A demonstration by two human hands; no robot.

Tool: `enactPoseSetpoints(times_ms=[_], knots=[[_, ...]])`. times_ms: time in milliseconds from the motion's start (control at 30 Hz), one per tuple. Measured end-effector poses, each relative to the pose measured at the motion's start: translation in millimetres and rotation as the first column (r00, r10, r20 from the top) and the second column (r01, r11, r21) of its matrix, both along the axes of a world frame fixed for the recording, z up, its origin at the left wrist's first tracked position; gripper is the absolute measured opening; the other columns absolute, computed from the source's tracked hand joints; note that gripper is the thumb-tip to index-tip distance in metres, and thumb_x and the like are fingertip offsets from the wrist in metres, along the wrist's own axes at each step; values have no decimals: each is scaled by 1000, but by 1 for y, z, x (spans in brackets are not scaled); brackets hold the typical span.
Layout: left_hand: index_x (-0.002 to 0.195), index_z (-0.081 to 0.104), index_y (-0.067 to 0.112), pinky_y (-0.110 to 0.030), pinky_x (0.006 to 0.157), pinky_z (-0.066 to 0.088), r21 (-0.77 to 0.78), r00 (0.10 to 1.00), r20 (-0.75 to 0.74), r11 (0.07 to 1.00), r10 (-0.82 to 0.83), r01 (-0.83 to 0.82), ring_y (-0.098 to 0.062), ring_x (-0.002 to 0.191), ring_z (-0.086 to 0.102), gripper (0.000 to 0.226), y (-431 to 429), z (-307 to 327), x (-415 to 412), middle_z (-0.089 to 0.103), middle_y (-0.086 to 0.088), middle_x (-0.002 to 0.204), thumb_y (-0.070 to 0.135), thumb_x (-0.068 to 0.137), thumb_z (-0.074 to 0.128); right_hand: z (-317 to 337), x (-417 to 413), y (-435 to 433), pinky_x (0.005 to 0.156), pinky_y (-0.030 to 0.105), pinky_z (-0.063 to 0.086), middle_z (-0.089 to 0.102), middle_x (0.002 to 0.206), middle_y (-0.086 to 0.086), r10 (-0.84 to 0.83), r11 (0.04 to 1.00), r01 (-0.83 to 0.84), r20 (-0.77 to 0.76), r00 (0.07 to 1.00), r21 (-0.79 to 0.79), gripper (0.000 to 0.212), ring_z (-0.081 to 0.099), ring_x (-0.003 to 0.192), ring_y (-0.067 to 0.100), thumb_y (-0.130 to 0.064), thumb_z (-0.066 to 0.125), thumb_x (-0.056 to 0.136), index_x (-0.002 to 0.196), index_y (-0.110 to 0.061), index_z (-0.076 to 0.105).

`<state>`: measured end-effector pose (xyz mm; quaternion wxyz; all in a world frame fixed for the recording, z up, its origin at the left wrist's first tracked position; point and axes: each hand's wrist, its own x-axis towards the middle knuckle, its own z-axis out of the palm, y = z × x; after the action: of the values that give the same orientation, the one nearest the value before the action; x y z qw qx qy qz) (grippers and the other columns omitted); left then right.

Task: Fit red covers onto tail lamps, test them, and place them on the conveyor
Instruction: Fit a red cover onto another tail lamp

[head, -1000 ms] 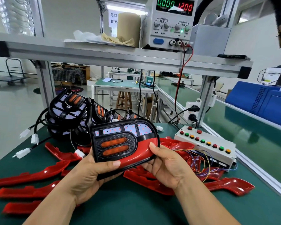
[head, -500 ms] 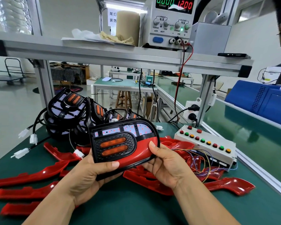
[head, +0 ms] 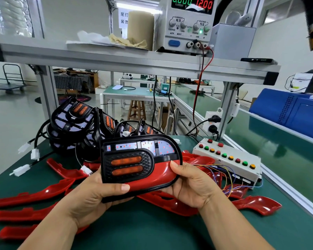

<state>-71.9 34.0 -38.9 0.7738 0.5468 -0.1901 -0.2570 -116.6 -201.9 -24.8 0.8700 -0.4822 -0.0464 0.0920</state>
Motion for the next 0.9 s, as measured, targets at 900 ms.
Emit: enactPoseSetpoints(times_ms=[900], knots=[[130,54,25,-32,67,59,24,996,23,996,86,-86,-26,101,72,104,-6,1,4,71,-7,119,23,37,100,-7,8,2,70,42,60,72,100,24,-89,996,89,13,996,-29,64,72,88,32,-24,96,48,102,1,74]])
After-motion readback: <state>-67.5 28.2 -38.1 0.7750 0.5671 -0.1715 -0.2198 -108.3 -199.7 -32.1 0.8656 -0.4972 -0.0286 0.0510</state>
